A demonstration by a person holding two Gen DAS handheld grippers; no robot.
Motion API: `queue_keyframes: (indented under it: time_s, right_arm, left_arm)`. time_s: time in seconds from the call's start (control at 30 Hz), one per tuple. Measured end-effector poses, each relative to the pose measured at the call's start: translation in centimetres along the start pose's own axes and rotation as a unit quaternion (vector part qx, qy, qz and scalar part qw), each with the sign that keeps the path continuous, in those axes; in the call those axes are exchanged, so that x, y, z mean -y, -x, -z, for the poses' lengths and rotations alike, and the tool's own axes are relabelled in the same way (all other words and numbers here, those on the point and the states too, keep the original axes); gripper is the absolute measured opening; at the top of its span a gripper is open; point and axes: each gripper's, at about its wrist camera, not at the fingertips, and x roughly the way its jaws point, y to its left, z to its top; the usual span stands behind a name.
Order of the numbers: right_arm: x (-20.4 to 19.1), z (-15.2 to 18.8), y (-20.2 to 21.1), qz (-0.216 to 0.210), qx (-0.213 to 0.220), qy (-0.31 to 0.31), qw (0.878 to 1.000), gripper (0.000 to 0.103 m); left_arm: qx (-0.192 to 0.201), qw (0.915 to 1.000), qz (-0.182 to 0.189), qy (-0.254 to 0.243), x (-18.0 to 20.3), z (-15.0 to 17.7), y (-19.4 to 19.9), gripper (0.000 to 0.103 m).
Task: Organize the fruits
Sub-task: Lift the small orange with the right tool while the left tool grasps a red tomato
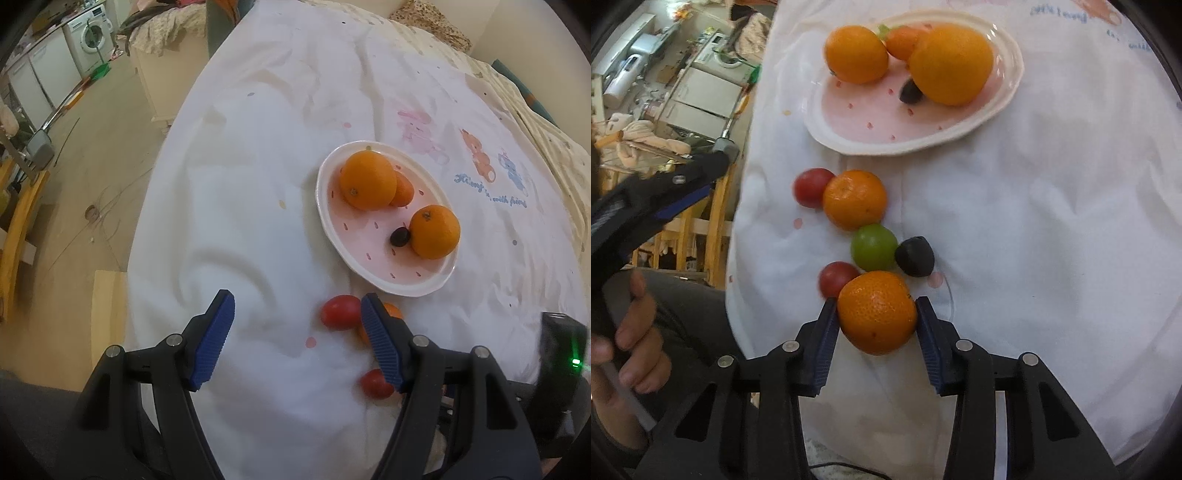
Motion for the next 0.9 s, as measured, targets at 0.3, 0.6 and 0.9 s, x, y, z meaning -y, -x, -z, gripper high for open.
queue_keyframes:
  time_s: [0.3,0.6,0.9]
  right_arm:
    - [-0.2,-0.1,5.3,-0.003,0.055,0.022,0.998,0.043]
    - [1.8,-1.6,9.8,0.039,0.161,0.003,0.986,0.043]
    - [4.2,-1.2,9.6,0.020,0.167,-0.051,0.984,0.043]
  left_arm:
    - [-0.004,1.0000,0.003,-0.006,0.0,0.4,0.2,0.068]
    - [-0.028,0.9967,0.016,-0.075,3.1,2.8,-0.5,0.067]
    - [-0.098,0.9765,0.048,-0.186,8.3,6.9,-3.0,0.064]
